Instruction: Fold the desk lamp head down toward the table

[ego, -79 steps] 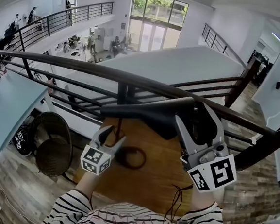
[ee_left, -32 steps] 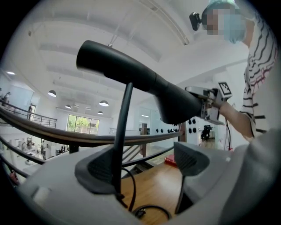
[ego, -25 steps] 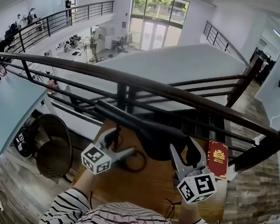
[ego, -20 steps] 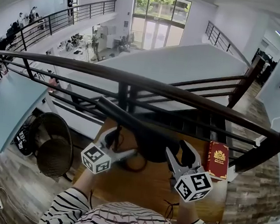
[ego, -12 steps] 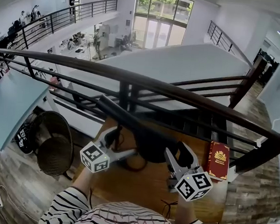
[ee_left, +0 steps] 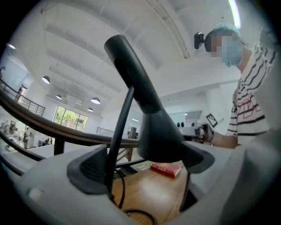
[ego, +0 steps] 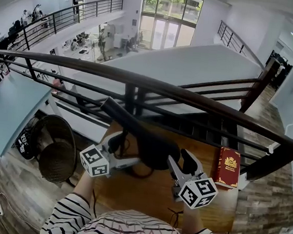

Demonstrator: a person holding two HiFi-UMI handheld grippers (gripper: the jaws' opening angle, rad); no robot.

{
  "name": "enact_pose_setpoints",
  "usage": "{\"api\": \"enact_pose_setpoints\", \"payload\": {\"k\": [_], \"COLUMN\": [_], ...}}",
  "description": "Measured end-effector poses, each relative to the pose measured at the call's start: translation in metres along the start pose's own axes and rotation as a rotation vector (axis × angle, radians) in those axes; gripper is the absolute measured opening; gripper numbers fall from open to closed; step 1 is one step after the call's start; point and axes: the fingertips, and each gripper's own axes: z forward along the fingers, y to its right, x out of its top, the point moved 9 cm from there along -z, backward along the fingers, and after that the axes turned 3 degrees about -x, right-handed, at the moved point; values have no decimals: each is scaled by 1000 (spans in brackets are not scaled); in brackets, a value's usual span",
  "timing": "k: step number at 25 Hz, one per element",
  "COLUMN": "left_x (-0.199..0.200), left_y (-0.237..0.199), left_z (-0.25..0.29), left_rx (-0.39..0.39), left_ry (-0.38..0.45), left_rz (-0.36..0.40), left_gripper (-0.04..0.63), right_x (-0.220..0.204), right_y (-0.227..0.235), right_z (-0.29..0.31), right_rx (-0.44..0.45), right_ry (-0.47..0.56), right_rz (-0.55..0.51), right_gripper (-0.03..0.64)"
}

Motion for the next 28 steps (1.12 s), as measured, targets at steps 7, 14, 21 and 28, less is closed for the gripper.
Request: {"api": "enact_pose_setpoints", "payload": {"k": [7,14,21,28], "left_x": [1,0,1,1], "left_y": [0,-1,-2,-2], "left_z": [-4,-2,-3,-3], "left_rx": [-10,-9,-1,-2], "left_ry": [14,24,22,12], "left_rz": [-22,-24,-24,-15], "left_gripper": [529,529,529,529], "right_x": [-15,-32,-39,-41], "right_y": [-7,-11,-15,-17], "right_z": [14,29,39,40], "right_rx": [13,42,55,64], "right_ry": [-55,-105,-120,-115], "right_rz": [4,19,36,56], "right_gripper": [229,212,206,193]}}
